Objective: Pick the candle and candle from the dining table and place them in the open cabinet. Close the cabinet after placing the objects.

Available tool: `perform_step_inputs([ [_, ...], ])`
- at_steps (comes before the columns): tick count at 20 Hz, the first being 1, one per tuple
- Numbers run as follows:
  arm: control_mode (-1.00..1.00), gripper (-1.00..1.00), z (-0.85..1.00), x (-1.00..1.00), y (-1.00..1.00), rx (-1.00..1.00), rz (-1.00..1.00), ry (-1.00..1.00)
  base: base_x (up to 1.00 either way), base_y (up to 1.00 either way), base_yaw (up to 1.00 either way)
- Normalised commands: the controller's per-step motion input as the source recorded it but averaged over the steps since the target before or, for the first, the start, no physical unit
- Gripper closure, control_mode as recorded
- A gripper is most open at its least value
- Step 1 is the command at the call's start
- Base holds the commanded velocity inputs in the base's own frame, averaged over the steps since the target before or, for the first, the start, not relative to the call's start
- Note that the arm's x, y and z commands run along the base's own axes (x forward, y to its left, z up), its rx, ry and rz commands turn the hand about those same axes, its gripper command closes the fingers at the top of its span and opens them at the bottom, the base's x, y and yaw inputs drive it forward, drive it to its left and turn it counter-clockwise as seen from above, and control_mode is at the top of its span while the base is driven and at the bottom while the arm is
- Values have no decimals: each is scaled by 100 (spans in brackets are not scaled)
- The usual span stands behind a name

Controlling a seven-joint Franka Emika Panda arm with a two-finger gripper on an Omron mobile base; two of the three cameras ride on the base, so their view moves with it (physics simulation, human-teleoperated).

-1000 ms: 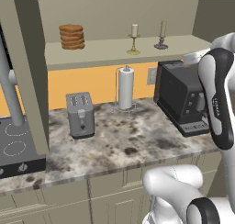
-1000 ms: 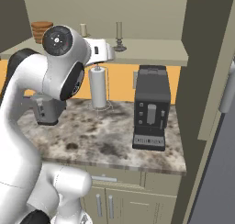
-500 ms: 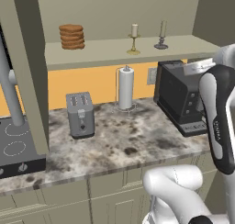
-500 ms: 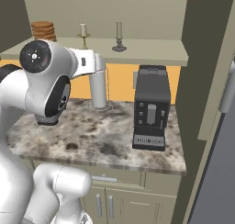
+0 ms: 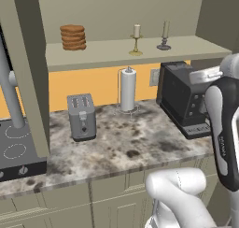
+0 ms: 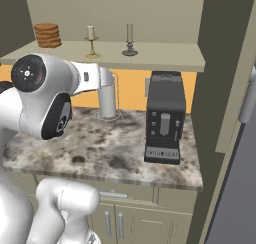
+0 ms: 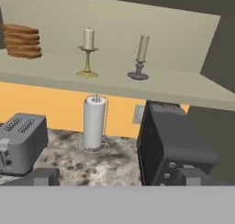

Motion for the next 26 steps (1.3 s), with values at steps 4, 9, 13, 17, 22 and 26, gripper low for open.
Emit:
perform_step_inputs([
  [4, -100, -100, 0, -61, 0, 1, -9, -1, 0, 0, 0],
  [9, -100, -100, 0, -55, -4, 1, -12, 0, 0, 0, 0],
  [13, -100, -100, 0, -41, -11, 3, -14, 0, 0, 0, 0],
  [17, -100, -100, 0, -45, -40, 8, -12, 0, 0, 0, 0],
  [22, -100, -100, 0, -54, -53, 15, -4, 0, 0, 0, 0],
  [26, -100, -100, 0, -53, -43, 16, -3, 0, 0, 0, 0],
])
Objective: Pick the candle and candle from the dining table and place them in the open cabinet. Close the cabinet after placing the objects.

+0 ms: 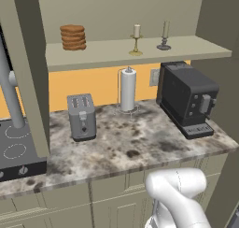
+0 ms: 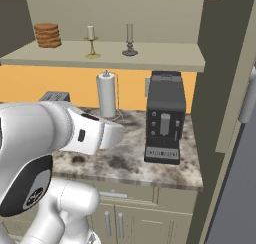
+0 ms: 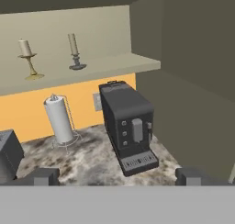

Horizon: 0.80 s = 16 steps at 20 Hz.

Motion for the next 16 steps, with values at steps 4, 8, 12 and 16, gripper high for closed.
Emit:
perform_step_inputs([
  [4, -100, -100, -5, -36, -8, 6, -2, 0, 0, 0, 0],
  [8, -100, -100, -29, -37, 0, 3, 0, 0, 0, 0, 0],
  [12, -100, -100, -48, -51, 0, 3, 0, -3, 0, 0, 0],
  [16, -100, -100, -14, -20, 0, 0, 0, -4, 0, 0, 0],
])
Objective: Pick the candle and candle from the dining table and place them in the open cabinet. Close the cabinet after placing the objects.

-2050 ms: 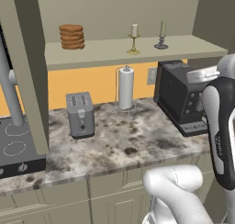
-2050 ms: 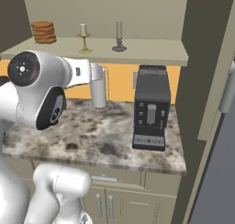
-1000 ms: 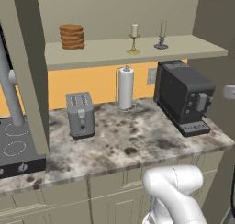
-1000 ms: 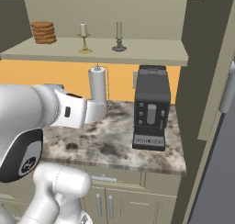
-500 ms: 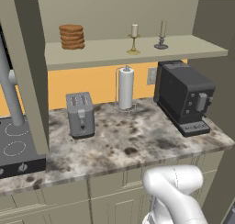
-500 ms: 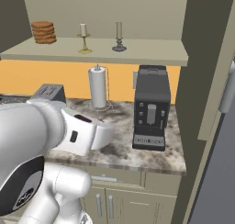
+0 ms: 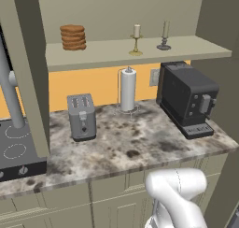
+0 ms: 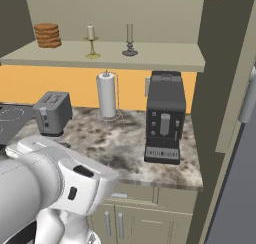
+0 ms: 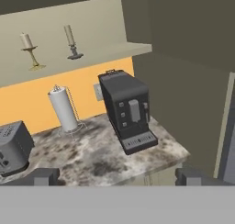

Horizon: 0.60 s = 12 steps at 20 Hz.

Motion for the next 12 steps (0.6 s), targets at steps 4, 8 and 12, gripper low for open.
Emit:
perform_step_inputs([
  [4, -100, -100, -2, -3, 0, 0, 0, -2, 0, 0, 0],
  [8, -100, -100, 0, -7, -14, 0, 0, -10, 0, 0, 0],
  [12, -100, -100, -4, -26, -30, 0, 0, -14, 0, 0, 0],
])
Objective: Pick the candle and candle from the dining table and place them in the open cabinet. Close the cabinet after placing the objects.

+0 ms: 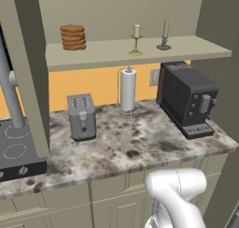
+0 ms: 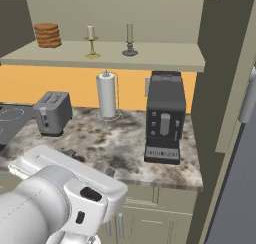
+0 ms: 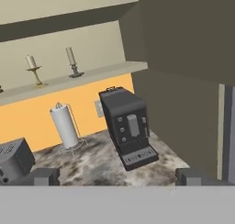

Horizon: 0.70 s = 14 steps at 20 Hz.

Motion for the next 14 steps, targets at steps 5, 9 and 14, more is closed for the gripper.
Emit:
perform_step_inputs([
  [5, -100, -100, -6, -12, -24, 0, 0, -12, 0, 0, 0],
  [9, -100, -100, 0, 0, -8, -1, 0, -13, 0, 0, 0],
  [14, -100, -100, 0, 0, -15, 0, 0, -12, 0, 0, 0],
])
